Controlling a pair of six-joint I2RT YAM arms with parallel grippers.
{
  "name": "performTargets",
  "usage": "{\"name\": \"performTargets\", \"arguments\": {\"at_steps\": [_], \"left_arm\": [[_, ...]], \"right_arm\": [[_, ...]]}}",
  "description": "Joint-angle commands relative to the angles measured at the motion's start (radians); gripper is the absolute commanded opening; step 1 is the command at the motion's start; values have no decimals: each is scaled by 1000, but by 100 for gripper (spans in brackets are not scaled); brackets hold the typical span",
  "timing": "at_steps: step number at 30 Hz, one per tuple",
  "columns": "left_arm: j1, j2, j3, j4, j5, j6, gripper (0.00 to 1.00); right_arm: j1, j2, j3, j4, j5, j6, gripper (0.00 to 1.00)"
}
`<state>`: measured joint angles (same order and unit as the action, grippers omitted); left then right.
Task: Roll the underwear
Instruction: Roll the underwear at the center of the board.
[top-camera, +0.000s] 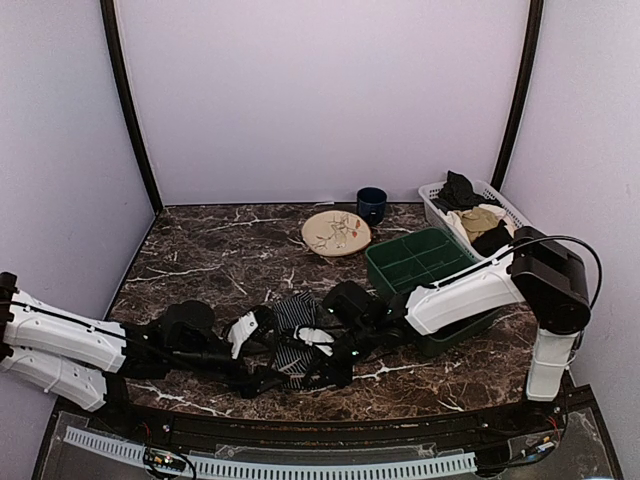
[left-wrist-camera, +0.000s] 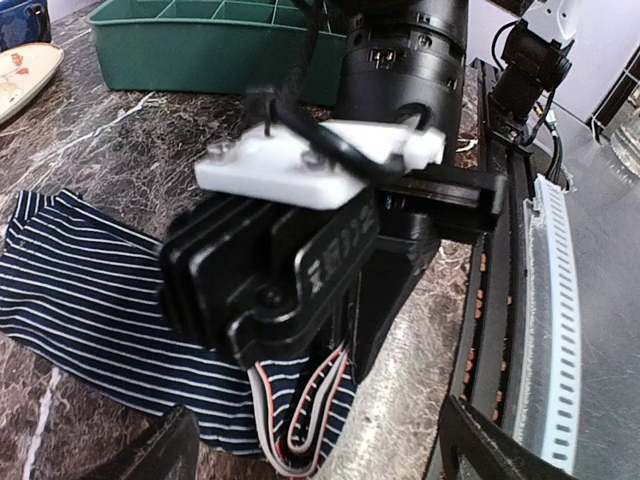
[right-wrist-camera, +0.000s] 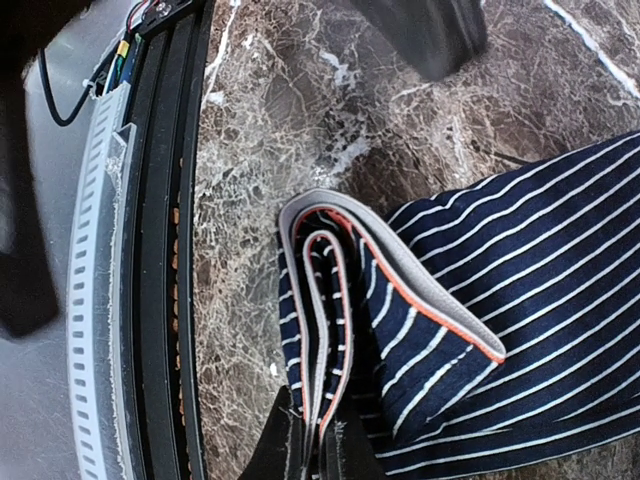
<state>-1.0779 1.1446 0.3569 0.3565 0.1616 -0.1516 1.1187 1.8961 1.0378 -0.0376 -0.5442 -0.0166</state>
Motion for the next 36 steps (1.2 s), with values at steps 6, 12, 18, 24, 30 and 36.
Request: {"name": "performTargets", "arguments": {"at_steps": [6,12,18,24,30,36], "left_arm": [[-12,216,-47,354,52,80,82],[-12,293,-71,440,89,71,72],[-13,340,-85,472,135,56,50],[-12,388,-104,508,149,17,35],[-13,388,-124,537,125,-1,39],[-12,386,-113,524,94,13,50]], "right_arm": [[-14,-1,-8,69,-23,24,0],[-20,-4,-11,60,-21,17,0],[-25,-10,-18,67,-19,15,0],[-28,-17,-23,80,-16,7,0],[-30,-32,-41,102,-18,-6,0],[-29,-11,-25,72,-39,-21,0]]}}
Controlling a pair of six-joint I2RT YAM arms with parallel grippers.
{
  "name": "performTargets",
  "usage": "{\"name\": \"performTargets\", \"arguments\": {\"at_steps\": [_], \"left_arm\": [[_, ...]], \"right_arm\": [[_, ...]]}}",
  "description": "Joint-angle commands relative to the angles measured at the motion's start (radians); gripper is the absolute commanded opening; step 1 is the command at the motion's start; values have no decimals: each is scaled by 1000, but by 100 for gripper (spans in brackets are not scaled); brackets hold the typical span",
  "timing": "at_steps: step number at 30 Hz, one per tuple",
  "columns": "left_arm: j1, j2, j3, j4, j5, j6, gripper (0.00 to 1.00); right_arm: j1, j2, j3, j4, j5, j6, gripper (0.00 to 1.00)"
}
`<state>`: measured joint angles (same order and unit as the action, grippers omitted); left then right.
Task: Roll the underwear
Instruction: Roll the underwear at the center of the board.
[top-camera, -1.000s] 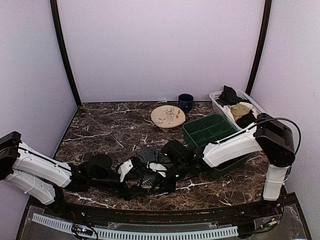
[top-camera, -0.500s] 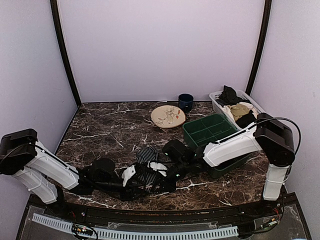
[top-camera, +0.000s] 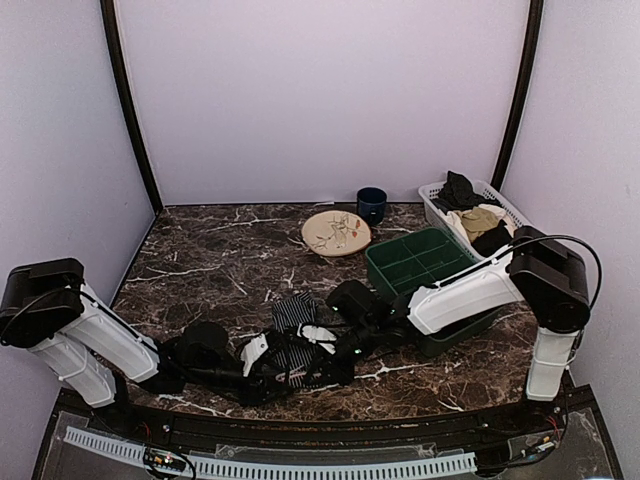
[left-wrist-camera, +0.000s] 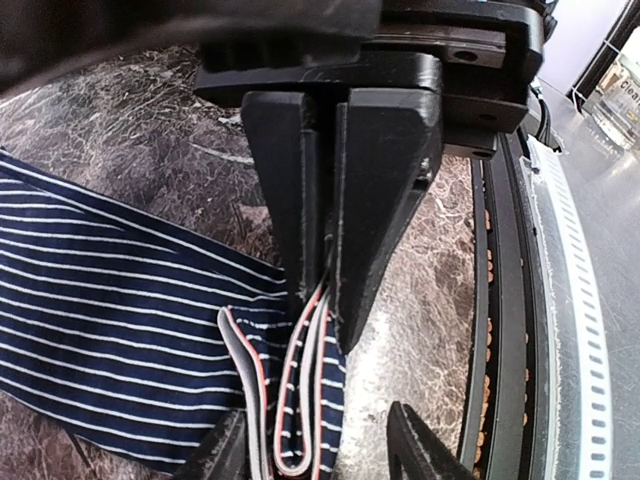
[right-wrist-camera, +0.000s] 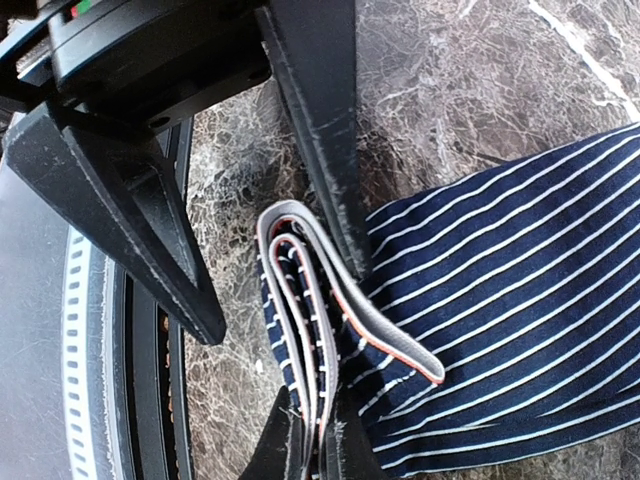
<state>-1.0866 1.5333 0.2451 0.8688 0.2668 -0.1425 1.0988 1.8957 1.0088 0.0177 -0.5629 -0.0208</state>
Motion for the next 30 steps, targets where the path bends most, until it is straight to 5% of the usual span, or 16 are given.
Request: {"name": "performTargets", "arguments": {"at_steps": [1,3,6,11,20,30], "left_arm": [[-3,4,3,12,-5,5,51],[-3,24,12,14,15,7,47],[-3,48,13,44,38,-8,29],[3,56,6,36,71,-49,10],[134,139,20,66,342,-222,3],[270,427,190,54,728,-451,0]], "right_arm": [[-9,-10,2,20,-21,-16,0],[-10,-12,1,22,-19,-13,0],[-10,-16,2,26,-16,-3,1],[-13,-47,-15,40,6,21,19],[-9,-233,-189,129,159,-23,44],[145,-262,-199,141,358,-280,43]]}}
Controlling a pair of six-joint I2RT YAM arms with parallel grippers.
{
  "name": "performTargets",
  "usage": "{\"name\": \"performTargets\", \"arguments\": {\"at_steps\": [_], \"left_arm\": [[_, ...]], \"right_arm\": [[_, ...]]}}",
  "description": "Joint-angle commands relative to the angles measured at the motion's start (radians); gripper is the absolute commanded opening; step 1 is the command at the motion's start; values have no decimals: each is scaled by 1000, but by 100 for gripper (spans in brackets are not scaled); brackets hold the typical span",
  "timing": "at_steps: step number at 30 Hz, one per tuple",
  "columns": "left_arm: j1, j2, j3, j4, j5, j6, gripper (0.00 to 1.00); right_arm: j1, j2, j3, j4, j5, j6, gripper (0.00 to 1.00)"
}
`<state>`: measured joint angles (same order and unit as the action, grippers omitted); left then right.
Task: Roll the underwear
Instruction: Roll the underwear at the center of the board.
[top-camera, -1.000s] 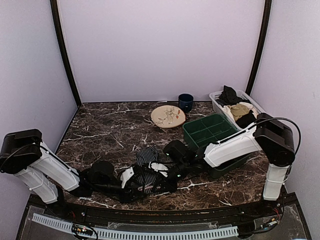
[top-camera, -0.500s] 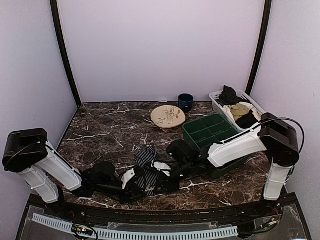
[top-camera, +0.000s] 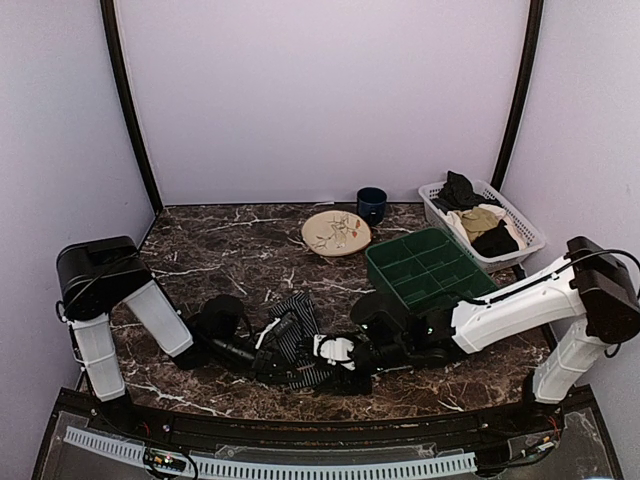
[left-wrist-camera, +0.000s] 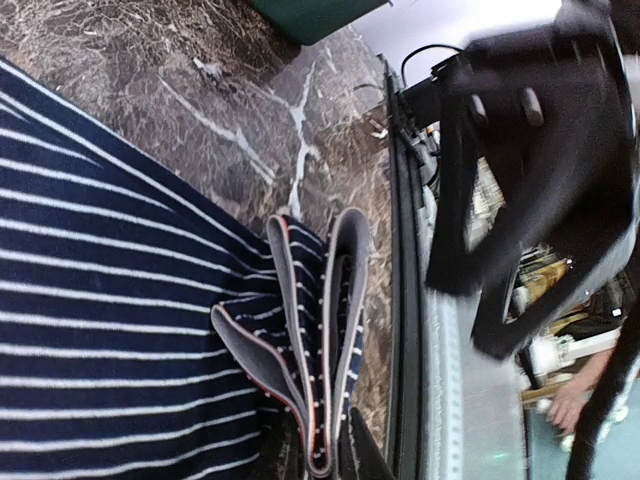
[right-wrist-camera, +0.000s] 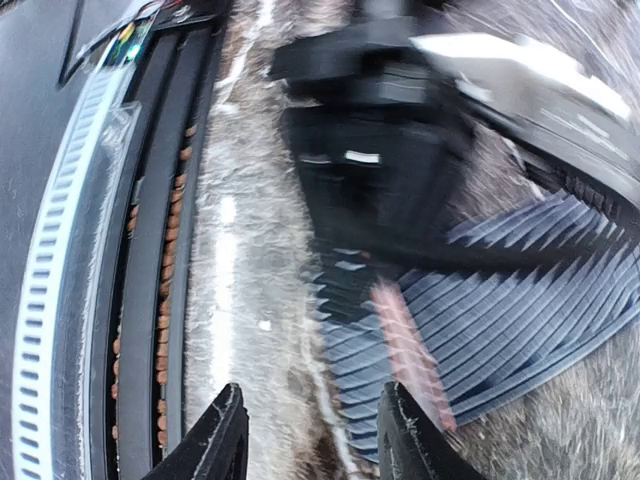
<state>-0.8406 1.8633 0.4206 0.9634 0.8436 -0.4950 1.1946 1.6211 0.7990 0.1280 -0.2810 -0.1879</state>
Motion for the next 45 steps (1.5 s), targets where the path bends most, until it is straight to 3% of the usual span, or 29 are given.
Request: {"name": "performTargets", "arguments": {"at_steps": [1,12,27,31,34,37,42,45], "left_arm": [[31,111,24,-47,165,-110,0],[66,140,59,-175,247,-82,0],[77,72,69,-328,127,0,0],[80,-5,70,-400,77,52,11],[91,-77,72,-470,36,92,23],[113,-190,77,-583,-45,146,33],[147,-450,99,-780,-329,227,49],[148,-627,106,-857,-512,265,52]], "right_arm": [[58,28,16,35,79,-127,44],[84,71,8,74,191,-204,47],[85,195,-1,107,189,-211,47],[84,241,16,85,178,-202,36],[85,251,24,68,165,-189,14],[83,236,40,24,138,-165,0],[80,219,87,-89,70,-95,0],[55,223,138,-167,-23,-22,0]]}}
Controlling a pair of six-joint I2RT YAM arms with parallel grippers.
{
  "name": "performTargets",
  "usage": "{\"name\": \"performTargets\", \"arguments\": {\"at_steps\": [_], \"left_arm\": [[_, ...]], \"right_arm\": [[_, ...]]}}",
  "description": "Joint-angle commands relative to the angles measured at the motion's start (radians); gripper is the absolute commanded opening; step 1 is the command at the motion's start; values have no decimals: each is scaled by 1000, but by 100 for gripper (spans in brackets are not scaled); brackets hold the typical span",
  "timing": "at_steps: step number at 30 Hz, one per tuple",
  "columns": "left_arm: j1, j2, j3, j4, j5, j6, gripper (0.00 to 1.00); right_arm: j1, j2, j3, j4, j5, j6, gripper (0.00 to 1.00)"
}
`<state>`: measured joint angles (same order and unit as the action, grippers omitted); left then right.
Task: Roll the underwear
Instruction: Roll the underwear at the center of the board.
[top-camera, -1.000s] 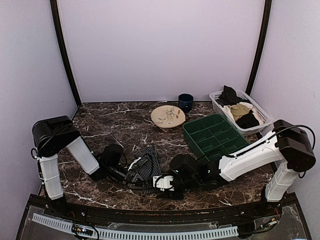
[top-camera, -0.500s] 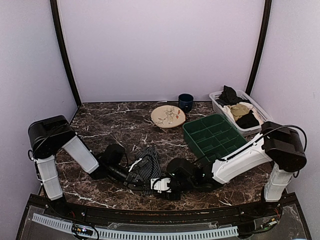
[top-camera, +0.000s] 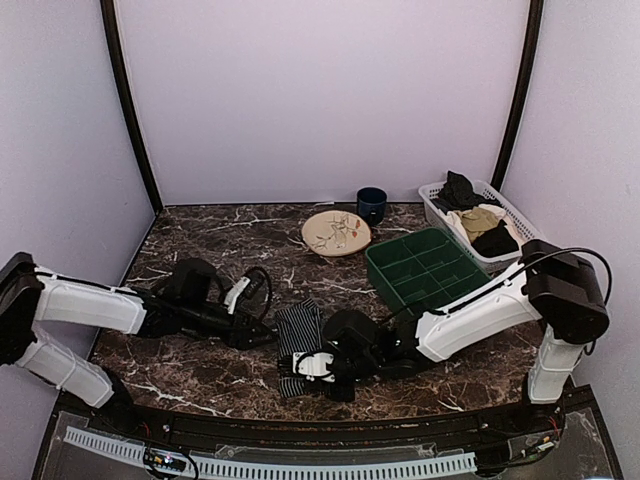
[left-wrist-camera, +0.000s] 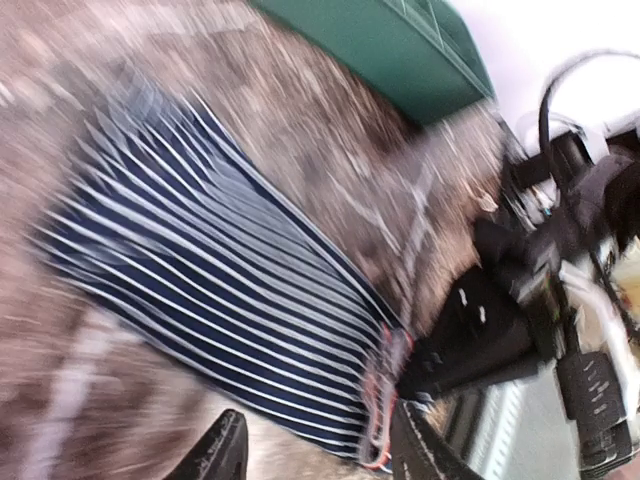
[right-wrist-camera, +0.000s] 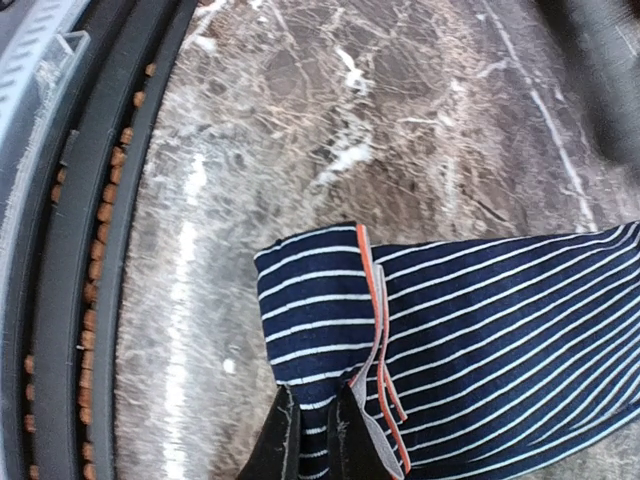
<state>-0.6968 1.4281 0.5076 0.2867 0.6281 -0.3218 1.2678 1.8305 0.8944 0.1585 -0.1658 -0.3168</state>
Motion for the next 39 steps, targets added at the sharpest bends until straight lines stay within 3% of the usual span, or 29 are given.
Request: {"name": "performTargets", "arguments": {"at_steps": [1,4,9,14,20,23,31,36,39], "left_arm": [[5,-250,14,-192,-355,105,52],[5,-411,-16,-195,-473,174,54],[-16,-598,-40,-250,-437,375,59],[-212,-618,1,-397,-576,560,60],[-523,-495,8,-419,-771,645,58],[-605,-388,-2,-379,-784,654,58],[-653,-94,61,-191,-852,717,57],[-653,31,110,-171,-870,731,57],[-653,68,123,-174,-853,732,47]], "right_arm": [[-34,17,55,-222,-181,144,0],[-94,41,83,-254,-312,229,0],[-188,125,124,-276,-537,304,0],[-248,235,188,-292,-680,354,0],[-294,323,274,-358,-735,383,0],[-310,342,298,-372,-748,388,0],[-324,361,303,-368,-754,394,0],[-326,361,300,-357,-752,400,0],[-327,366,304,-352,-752,404,0]]}}
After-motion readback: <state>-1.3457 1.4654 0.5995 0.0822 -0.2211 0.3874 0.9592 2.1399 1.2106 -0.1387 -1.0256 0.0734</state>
